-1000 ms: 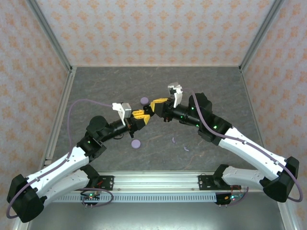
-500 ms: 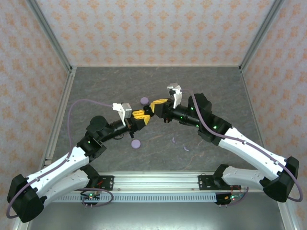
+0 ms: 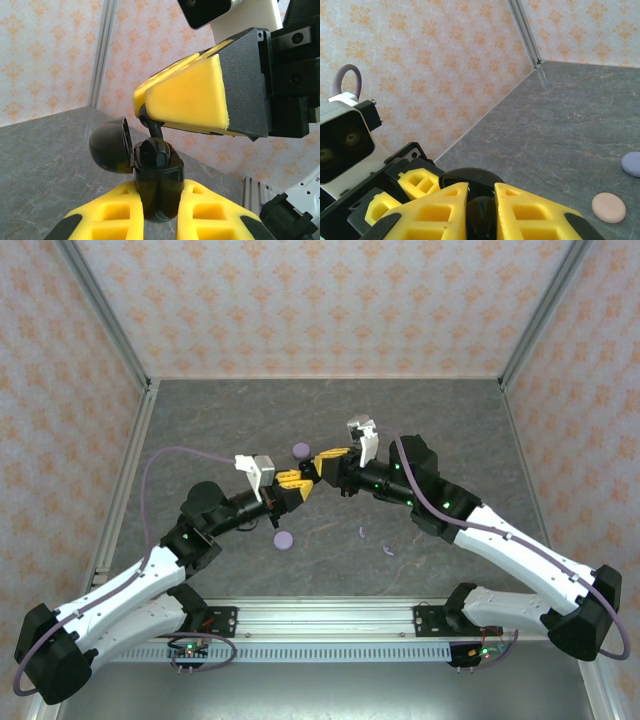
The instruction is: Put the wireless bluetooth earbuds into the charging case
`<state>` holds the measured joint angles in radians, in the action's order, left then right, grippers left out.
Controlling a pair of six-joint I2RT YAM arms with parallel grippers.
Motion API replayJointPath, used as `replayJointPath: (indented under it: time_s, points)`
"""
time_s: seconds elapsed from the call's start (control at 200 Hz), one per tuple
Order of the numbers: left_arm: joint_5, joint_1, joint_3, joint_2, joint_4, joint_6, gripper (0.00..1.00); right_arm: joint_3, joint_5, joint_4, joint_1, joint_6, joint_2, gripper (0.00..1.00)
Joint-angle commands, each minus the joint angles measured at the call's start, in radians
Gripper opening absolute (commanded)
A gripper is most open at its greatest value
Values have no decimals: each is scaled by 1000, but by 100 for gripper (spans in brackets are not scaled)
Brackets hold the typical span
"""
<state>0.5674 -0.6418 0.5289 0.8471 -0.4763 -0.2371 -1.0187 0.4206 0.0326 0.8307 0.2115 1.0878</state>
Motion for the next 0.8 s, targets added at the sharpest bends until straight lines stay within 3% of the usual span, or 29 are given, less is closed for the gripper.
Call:
replayJointPath:
  time_s: [0.0,0.445,0.796]
  points:
    - [-3,-9,16,-9,-39,13,4,12,27,11,5,-6,1,19]
    - [-1,-9,10,-22,-43,10,4,1,119,38,2,15,30,25]
    - [-8,-9,0,-29,-33,19,4,-34,103,33,-48,54,-14,50]
